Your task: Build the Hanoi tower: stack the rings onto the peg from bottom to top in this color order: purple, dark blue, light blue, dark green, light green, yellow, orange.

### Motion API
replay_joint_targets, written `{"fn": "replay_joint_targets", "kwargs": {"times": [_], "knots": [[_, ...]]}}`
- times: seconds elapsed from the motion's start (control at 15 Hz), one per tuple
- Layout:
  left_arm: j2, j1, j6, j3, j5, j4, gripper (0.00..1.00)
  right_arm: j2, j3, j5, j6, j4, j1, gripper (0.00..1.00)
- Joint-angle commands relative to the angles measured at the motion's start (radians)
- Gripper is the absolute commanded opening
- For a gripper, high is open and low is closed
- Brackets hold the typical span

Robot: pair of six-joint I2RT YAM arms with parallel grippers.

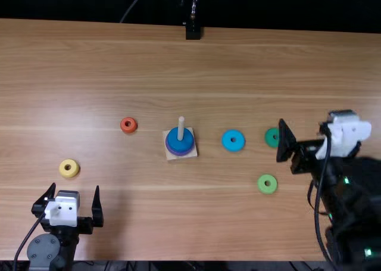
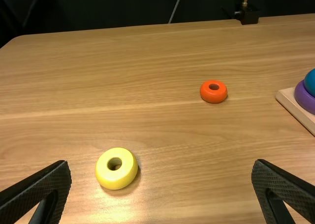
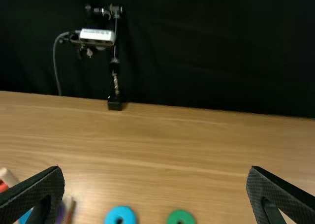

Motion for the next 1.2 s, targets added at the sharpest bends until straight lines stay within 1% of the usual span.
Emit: {"fn": "replay_joint_targets", "kwargs": {"times": [0.0, 0.07, 0.13, 0.27, 0.33, 0.4, 0.47, 0.53, 0.6, 0.8, 0.93, 1.07, 1.13], "knots": [[-0.012, 0.01, 0.001, -0.105, 0.008, -0.065, 1.0, 0.083, 0.069, 0.019, 0.212, -0.003, 0.016, 1.0], [-0.012, 0.01, 0.001, -0.105, 0.008, -0.065, 1.0, 0.147, 0.089, 0.021, 0.297, -0.012, 0.026, 1.0], [-0.012, 0.01, 0.001, -0.105, 0.009, -0.065, 1.0, 0.198, 0.095, 0.021, 0.322, -0.027, 0.042, 1.0], [-0.012, 0.01, 0.001, -0.105, 0.008, -0.065, 1.0, 0.298, 0.097, 0.014, 0.313, -0.035, 0.059, 1.0], [-0.012, 0.01, 0.001, -0.105, 0.009, -0.065, 1.0, 0.347, 0.097, 0.01, 0.289, -0.044, 0.067, 1.0], [-0.012, 0.01, 0.001, -0.105, 0.009, -0.065, 1.0, 0.385, 0.098, 0.01, 0.232, -0.064, 0.079, 1.0], [-0.012, 0.01, 0.001, -0.105, 0.008, -0.065, 1.0, 0.428, 0.1, 0.008, 0.159, -0.09, 0.09, 1.0], [-0.012, 0.01, 0.001, -0.105, 0.008, -0.065, 1.0, 0.465, 0.098, 0.008, 0.111, -0.116, 0.09, 1.0], [-0.012, 0.01, 0.001, -0.105, 0.008, -0.065, 1.0, 0.493, 0.098, 0.008, 0.094, -0.143, 0.09, 1.0], [-0.012, 0.01, 0.001, -0.105, 0.009, -0.065, 1.0, 0.577, 0.103, 0.005, 0.092, -0.158, 0.093, 1.0], [-0.012, 0.01, 0.001, -0.105, 0.008, -0.064, 1.0, 0.652, 0.121, -0.005, 0.089, -0.158, 0.11, 1.0], [-0.012, 0.01, 0.001, -0.105, 0.009, -0.065, 1.0, 0.723, 0.135, -0.005, 0.087, -0.158, 0.116, 1.0], [-0.012, 0.01, 0.001, -0.105, 0.009, -0.065, 1.0, 0.764, 0.151, -0.003, 0.087, -0.158, 0.138, 1.0]]}}
